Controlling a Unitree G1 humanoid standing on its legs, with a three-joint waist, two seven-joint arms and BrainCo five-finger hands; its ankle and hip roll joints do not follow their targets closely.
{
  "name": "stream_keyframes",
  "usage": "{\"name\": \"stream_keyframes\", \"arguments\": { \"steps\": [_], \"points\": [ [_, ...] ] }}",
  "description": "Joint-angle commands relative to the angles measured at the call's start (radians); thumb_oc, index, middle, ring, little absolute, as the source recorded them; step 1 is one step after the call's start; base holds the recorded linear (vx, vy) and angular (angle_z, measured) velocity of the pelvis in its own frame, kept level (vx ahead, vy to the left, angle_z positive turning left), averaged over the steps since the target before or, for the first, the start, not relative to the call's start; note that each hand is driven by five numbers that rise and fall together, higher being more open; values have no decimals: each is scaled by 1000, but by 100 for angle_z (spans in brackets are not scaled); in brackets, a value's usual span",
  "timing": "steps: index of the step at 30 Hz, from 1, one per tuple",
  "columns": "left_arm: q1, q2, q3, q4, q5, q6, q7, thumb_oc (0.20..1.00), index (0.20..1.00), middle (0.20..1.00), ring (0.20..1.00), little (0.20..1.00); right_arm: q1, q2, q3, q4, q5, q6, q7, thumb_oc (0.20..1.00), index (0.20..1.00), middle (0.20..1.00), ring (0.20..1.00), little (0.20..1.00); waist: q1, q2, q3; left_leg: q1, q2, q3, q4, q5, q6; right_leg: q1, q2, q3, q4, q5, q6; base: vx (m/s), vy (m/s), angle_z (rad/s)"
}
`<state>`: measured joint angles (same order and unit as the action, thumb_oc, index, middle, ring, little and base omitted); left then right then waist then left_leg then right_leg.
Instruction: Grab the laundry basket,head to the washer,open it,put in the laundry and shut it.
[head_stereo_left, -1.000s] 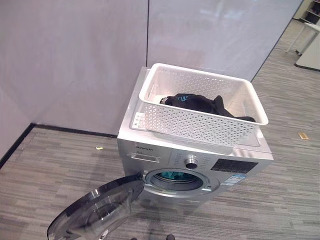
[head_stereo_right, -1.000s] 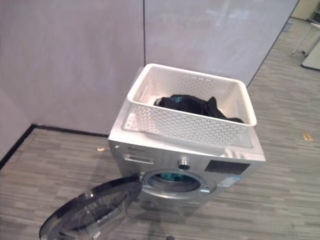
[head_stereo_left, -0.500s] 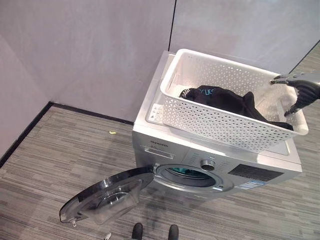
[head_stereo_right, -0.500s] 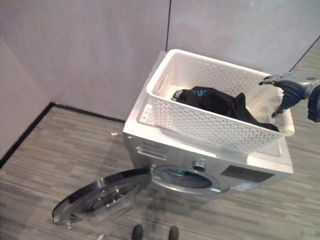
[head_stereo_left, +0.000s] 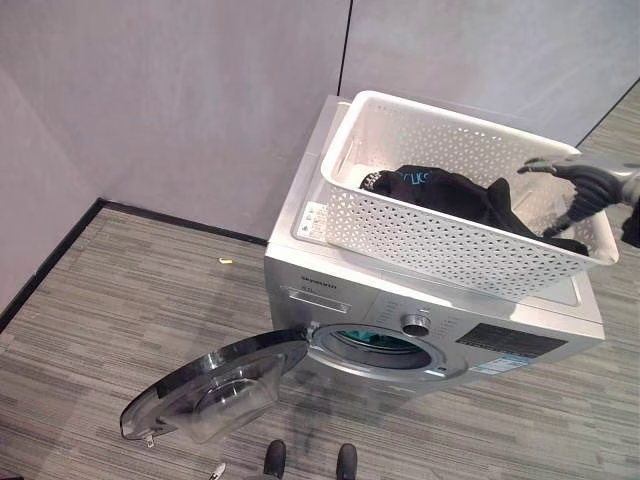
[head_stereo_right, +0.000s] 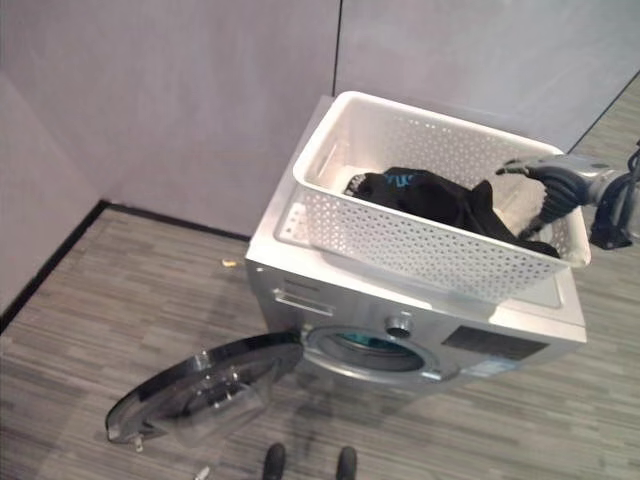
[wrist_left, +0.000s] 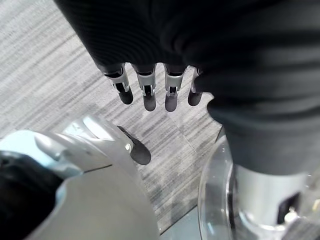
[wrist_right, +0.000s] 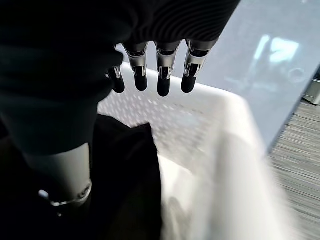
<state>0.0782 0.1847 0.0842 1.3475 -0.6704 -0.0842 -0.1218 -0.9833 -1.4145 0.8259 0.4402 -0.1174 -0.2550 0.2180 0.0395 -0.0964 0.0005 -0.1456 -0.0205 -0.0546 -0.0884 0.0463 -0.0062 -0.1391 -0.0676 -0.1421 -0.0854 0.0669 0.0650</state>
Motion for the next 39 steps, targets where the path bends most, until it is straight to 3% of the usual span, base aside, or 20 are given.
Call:
{"name": "stream_keyframes", "arguments": {
  "steps": [1, 9, 12, 13, 15, 16, 17, 22, 26, 28, 31, 35, 36, 39],
  "points": [
    [-30, 13, -26, 20, -12, -20, 30, 1000, 1000, 1000, 1000, 1000, -14, 43, -57, 26, -98, 29, -117, 1000, 1000, 1000, 1000, 1000, 36, -48, 4, -43, 83, -31, 1, 27, -75, 28, -131, -23, -2, 66, 126, -3, 13, 7],
    [-44, 22, -45, 5, -29, -20, 39, 1000, 1000, 1000, 1000, 1000, 19, 153, -58, 53, -109, 56, -103, 1000, 1000, 1000, 1000, 1000, 60, -49, 39, -82, 78, -47, 1, 43, -72, 0, -132, -31, -2, 71, 124, -19, -2, 4],
    [-41, 21, -64, 2, -30, -14, 31, 1000, 1000, 1000, 1000, 1000, 15, 179, -2, 104, -80, 60, -46, 1000, 1000, 1000, 1000, 1000, 69, -51, 42, -86, 77, -51, 1, 45, -71, -2, -134, -33, -2, 73, 123, 0, 0, 0],
    [-29, 27, -85, -14, -40, -5, 8, 1000, 1000, 1000, 1000, 1000, -26, 177, 110, 91, -1, 83, 100, 1000, 1000, 1000, 1000, 1000, 75, -52, 44, -93, 72, -62, 1, 48, -70, -4, -136, -42, -2, 71, 121, 0, 0, 0],
    [-24, 25, -90, -17, -45, 1, 0, 1000, 1000, 1000, 1000, 1000, -43, 177, 147, 78, 0, 84, 120, 1000, 1000, 1000, 1000, 1000, 77, -51, 44, -94, 72, -64, 1, 48, -70, -4, -137, -43, -2, 70, 121, 6, 5, 4],
    [-22, 23, -94, -19, -46, 3, -4, 1000, 1000, 1000, 1000, 1000, -46, 179, 165, 57, 0, 81, 133, 736, 736, 736, 736, 736, 79, -50, 44, -94, 71, -65, 1, 48, -70, -3, -137, -43, -2, 69, 121, 20, 12, 11],
    [-23, 22, -94, -21, -47, 3, -4, 1000, 1000, 1000, 1000, 1000, -55, 178, 179, 49, -3, 81, 137, 200, 200, 200, 200, 200, 79, -49, 43, -94, 70, -66, 1, 48, -70, -1, -138, -44, -2, 68, 120, 22, 8, 9],
    [-33, 25, -89, -12, -40, 9, 9, 1000, 1000, 1000, 1000, 1000, -116, 205, 174, 84, 6, 114, 118, 200, 200, 200, 200, 200, 86, -47, 34, -85, 66, -70, 1, 46, -70, 13, -138, -48, -2, 63, 120, 4, -4, 1],
    [-49, 33, -92, 1, -23, 7, 27, 1000, 1000, 1000, 1000, 1000, -118, 218, 72, 168, -14, 133, 29, 200, 200, 200, 200, 200, 86, -40, 17, -59, 67, -72, 1, 41, -72, 47, -138, -58, -2, 57, 117, 18, -22, 9],
    [-69, 46, -121, -1, 9, -6, 47, 1000, 1000, 1000, 1000, 1000, -184, 237, -74, 325, 78, 159, -95, 200, 200, 200, 200, 200, 88, -35, -3, -37, 66, -84, 1, 41, -75, 81, -136, -70, -2, 49, 114, 8, -51, 6],
    [-79, 56, -173, -16, 63, -26, 69, 1000, 1000, 1000, 1000, 1000, -236, 257, -143, 438, 143, 159, -166, 200, 200, 200, 200, 200, 92, -30, -16, -26, 68, -93, 1, 39, -78, 100, -132, -81, -2, 38, 111, -3, -37, 14],
    [-102, 74, -229, -30, 122, -35, 90, 1000, 1000, 1000, 1000, 1000, -348, 271, -144, 563, 172, 162, -217, 200, 200, 200, 200, 200, 97, -25, -41, -23, 65, -112, 1, 46, -82, 118, -130, -99, -2, 27, 106, -21, -39, 16],
    [-105, 89, -272, -50, 175, -41, 105, 1000, 1000, 1000, 1000, 1000, -464, 264, -121, 642, 219, 160, -261, 200, 200, 200, 200, 200, 102, -21, -63, -18, 63, -130, 1, 51, -87, 137, -126, -118, -2, 17, 102, -29, -29, 11],
    [-108, 104, -299, -66, 210, -45, 122, 1000, 1000, 1000, 1000, 1000, -552, 266, -127, 688, 313, 149, -303, 200, 200, 200, 200, 200, 110, -17, -74, -16, 61, -143, 1, 55, -89, 149, -122, -133, -2, 10, 100, -35, -34, 19]
  ]
}}
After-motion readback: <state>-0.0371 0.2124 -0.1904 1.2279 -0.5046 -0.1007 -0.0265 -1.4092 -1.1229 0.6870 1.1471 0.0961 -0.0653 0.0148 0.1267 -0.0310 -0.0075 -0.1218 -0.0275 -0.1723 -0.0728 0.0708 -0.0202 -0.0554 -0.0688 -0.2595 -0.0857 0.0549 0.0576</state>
